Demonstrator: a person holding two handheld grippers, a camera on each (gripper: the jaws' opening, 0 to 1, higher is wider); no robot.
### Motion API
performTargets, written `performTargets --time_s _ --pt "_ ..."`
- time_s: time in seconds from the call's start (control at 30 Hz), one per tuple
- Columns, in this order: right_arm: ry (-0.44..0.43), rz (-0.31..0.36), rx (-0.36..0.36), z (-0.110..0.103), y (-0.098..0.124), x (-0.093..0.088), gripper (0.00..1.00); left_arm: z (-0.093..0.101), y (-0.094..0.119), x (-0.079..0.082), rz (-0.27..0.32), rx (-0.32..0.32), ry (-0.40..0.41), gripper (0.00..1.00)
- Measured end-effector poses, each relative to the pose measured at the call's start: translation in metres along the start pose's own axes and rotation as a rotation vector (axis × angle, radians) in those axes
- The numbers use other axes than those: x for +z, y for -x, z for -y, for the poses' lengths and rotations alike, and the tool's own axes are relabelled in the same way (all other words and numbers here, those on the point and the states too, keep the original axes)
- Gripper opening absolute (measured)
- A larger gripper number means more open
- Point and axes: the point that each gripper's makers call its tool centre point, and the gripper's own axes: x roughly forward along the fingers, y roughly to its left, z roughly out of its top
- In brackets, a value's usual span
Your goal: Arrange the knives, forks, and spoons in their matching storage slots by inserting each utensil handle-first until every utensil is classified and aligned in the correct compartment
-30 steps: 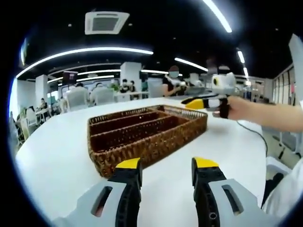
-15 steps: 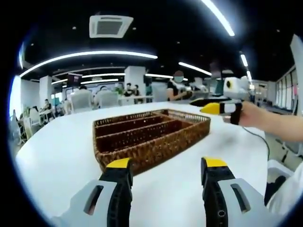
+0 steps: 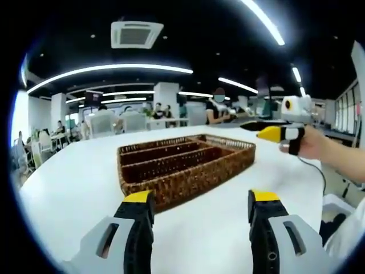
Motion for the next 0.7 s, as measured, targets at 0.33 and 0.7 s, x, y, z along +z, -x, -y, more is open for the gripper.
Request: performTargets --time_s 0.33,0.7 --pt "-0.024 -0.039 -0.036 -0.008 0.011 -0.009 0.81 -0.005 0.004 0.001 0.003 0.034 -0.002 0.72" --pt "-0.007 -0.082 -0.069 -0.018 0.023 -0.013 0.87 -0.006 0.008 0.002 0.009 0.056 0.006 0.78"
